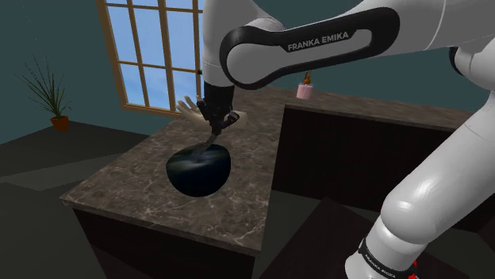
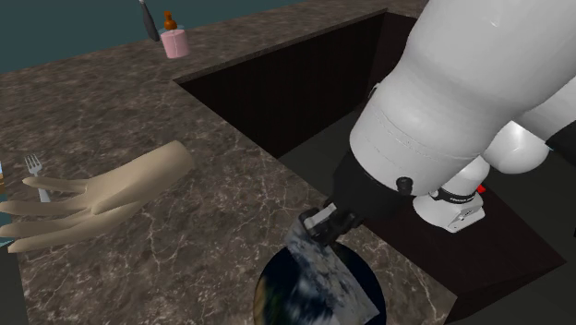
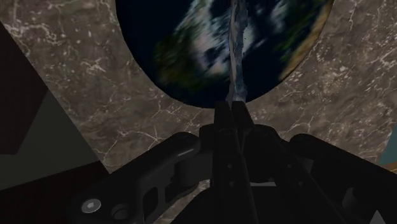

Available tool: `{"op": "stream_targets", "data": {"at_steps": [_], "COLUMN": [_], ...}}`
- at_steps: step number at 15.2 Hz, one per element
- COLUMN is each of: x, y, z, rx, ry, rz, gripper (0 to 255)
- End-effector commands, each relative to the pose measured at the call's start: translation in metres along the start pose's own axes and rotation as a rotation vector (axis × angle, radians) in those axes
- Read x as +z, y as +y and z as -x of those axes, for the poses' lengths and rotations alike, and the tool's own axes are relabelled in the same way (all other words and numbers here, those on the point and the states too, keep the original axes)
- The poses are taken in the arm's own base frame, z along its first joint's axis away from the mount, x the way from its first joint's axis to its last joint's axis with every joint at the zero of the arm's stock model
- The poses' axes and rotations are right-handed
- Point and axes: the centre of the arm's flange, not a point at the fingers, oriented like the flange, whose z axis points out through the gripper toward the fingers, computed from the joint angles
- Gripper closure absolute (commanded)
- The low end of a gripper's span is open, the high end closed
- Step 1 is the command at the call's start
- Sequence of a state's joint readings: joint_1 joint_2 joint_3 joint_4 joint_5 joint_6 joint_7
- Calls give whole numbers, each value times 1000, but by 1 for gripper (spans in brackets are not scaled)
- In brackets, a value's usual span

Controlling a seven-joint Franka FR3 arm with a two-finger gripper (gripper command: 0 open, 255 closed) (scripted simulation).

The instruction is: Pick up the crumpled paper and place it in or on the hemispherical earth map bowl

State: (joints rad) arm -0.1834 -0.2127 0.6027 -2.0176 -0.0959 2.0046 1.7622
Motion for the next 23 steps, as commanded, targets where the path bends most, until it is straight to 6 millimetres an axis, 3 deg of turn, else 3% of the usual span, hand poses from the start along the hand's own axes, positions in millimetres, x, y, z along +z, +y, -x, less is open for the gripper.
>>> {"op": "stream_targets", "data": {"at_steps": [1, 6, 14, 15, 20, 23], "x": [10, 35, 37, 37, 37, -2], "y": [3, 8, 8, 8, 8, 8], "z": [2, 7, 7, 7, 7, 7], "rx": [0, 0, 0, 0, 0, 0], "ry": [0, 0, 0, 0, 0, 0], "rz": [0, 0, 0, 0, 0, 0], "gripper": [255, 255, 255, 0, 0, 0]}}
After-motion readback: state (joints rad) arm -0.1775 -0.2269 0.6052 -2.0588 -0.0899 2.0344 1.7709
